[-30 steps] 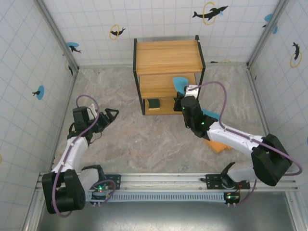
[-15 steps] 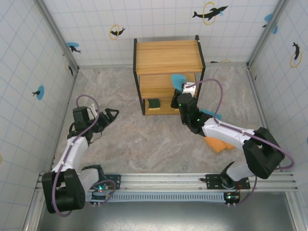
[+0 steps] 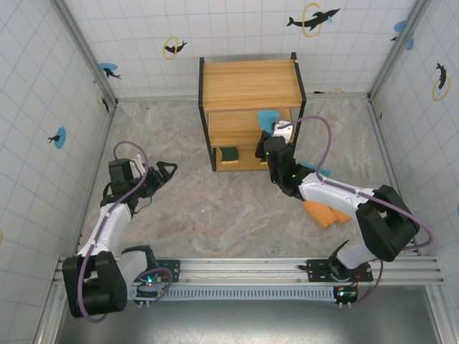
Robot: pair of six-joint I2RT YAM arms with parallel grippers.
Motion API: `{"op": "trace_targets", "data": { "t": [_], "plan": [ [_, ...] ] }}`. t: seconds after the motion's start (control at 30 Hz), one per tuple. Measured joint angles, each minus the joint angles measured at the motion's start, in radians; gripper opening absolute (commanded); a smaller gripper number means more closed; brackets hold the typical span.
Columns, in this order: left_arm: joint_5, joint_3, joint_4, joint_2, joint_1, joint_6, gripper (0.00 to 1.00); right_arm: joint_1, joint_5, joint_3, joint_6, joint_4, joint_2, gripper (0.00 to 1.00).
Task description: Place and organize the cleaning sponges onto the shelf
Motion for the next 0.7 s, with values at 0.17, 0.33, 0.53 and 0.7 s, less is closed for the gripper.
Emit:
{"op": "trace_targets", "data": {
  "t": [0.17, 0.33, 0.53, 0.7],
  "plan": [
    [0.0, 0.0, 0.0, 0.0, 0.0, 0.0, 0.98, -0.003, -0.002, 0.031, 0.001, 0.0, 0.031, 0.33],
    [0.0, 0.0, 0.0, 0.0, 0.0, 0.0, 0.98, -0.008, -0.005, 0.042, 0.003, 0.0, 0.05, 0.33],
    [0.0, 0.0, 0.0, 0.0, 0.0, 0.0, 0.98, -0.015, -0.008, 0.042, 0.003, -0.001, 0.059, 0.37],
    [0.0, 0.0, 0.0, 0.0, 0.0, 0.0, 0.98, -0.026, -0.016, 0.042, 0.0, -0.002, 0.059, 0.42]
  ]
}}
